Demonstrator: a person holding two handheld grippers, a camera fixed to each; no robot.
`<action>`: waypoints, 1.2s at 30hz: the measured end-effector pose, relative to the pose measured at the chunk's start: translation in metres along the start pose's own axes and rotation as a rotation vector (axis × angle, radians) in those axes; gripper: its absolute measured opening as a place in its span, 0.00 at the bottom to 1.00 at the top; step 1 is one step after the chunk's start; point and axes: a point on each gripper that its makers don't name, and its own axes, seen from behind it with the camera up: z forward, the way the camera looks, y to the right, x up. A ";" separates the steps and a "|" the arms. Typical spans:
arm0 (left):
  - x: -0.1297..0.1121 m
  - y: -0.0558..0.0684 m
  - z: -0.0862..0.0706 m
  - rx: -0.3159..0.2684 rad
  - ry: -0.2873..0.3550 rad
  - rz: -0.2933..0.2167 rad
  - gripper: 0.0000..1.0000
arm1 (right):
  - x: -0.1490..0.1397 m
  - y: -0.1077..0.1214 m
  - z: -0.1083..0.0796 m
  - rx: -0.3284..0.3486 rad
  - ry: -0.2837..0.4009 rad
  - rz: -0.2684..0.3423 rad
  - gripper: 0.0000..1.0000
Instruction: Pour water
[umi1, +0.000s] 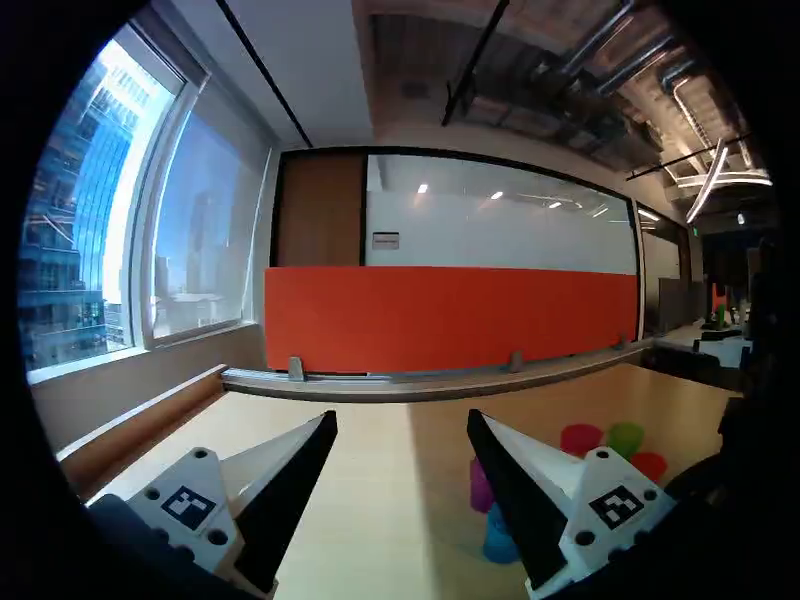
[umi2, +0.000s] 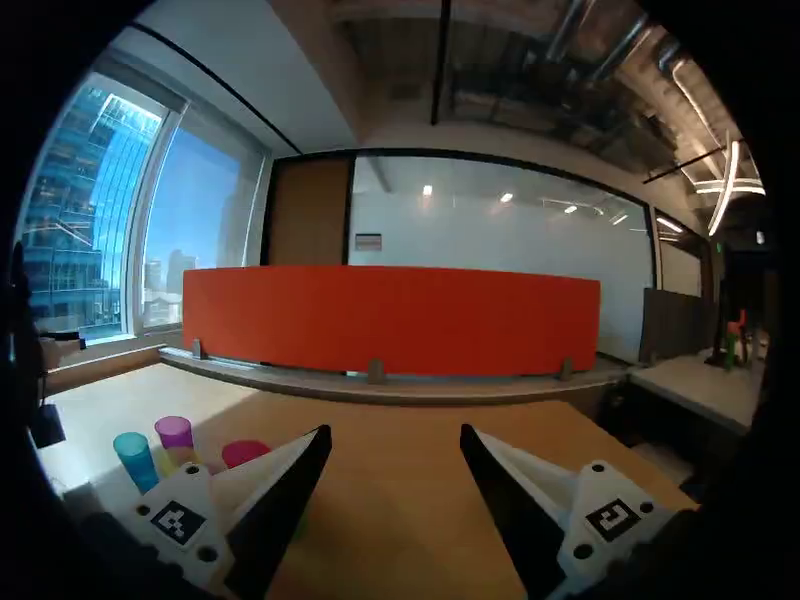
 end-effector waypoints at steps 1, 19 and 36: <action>0.005 0.002 0.002 -0.004 -0.001 -0.002 0.97 | 0.006 -0.001 0.001 0.007 -0.001 0.001 0.99; 0.086 0.032 0.015 -0.142 -0.018 -0.012 0.97 | 0.090 -0.015 0.005 0.101 0.012 0.031 0.99; 0.100 0.068 -0.001 -0.348 -0.009 0.079 0.97 | 0.100 -0.059 -0.003 0.356 0.031 -0.067 0.99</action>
